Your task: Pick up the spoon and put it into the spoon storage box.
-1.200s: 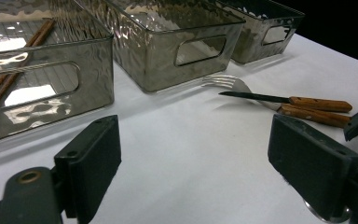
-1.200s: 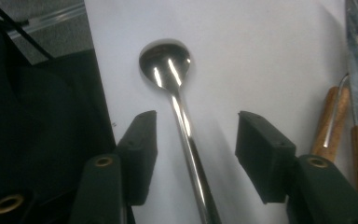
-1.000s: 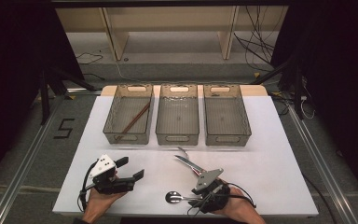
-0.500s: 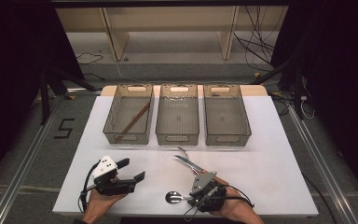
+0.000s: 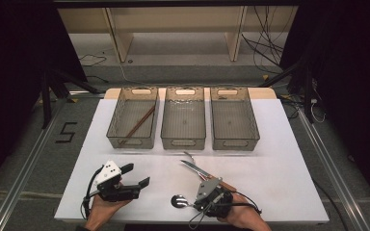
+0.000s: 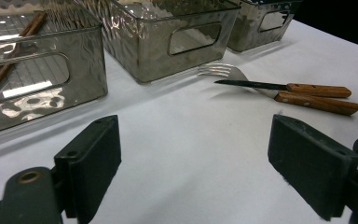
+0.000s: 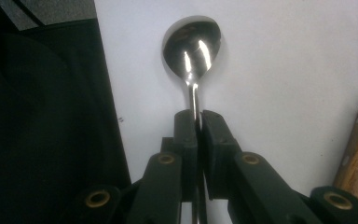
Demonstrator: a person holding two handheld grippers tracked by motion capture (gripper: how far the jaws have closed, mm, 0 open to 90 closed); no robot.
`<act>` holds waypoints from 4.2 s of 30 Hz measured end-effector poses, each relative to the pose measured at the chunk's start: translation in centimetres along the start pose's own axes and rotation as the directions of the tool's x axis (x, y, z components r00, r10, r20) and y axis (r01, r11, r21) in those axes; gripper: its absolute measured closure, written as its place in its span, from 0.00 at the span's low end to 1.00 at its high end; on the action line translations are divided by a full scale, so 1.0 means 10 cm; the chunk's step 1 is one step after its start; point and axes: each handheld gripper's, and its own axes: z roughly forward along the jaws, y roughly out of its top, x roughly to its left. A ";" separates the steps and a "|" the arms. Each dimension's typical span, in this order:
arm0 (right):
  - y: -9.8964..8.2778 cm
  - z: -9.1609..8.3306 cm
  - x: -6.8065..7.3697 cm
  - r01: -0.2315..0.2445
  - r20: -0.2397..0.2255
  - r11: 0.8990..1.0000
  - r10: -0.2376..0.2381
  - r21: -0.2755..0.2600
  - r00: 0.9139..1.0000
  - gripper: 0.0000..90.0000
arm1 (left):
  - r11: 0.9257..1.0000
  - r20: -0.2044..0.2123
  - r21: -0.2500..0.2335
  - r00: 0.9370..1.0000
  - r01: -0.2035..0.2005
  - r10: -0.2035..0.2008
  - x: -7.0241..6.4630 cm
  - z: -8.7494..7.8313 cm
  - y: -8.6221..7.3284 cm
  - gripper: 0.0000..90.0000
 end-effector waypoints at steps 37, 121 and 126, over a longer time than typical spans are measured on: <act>0.04 -0.13 0.01 -0.013 0.040 0.998 0.016 -0.061 0.999 1.00 | 1.000 -0.007 0.003 1.000 0.000 0.000 0.00 0.01 0.00 0.19; 1.44 -0.08 -2.22 -0.522 0.195 0.797 0.588 -0.303 0.785 1.00 | 1.000 0.011 -0.007 1.000 0.000 0.001 0.00 0.00 -0.01 0.19; 1.44 -0.06 -2.23 -0.521 0.200 0.797 0.589 -0.306 0.783 1.00 | 1.000 0.012 -0.007 1.000 -0.003 0.003 0.00 0.00 -0.01 0.19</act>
